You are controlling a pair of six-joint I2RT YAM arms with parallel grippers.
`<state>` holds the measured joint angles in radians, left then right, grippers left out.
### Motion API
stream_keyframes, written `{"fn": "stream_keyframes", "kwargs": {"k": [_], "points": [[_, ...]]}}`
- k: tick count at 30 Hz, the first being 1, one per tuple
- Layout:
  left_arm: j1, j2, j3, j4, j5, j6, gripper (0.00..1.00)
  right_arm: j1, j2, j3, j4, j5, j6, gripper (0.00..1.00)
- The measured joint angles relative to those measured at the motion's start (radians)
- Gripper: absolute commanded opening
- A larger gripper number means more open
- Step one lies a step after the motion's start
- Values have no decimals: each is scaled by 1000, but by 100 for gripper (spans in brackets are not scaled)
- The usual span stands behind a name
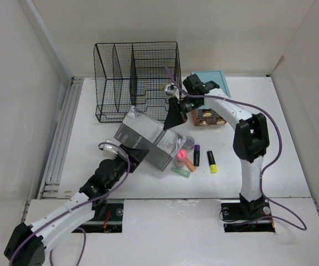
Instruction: Organize the desk
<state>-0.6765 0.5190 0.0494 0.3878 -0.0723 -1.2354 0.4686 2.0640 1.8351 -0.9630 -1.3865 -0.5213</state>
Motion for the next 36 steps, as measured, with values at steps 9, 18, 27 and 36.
{"fn": "stream_keyframes", "kwargs": {"k": [9,18,27,36], "points": [[2,41,-10,-28,9,-8,73,-17,90,19,-293,-23,-312,0],[2,90,-10,12,-52,-6,72,-14,83,19,-350,-1,-354,0],[2,108,-10,58,-86,29,52,11,23,19,-363,7,-368,0],[3,153,-10,111,-93,64,58,17,16,15,-365,7,-373,0]]}}
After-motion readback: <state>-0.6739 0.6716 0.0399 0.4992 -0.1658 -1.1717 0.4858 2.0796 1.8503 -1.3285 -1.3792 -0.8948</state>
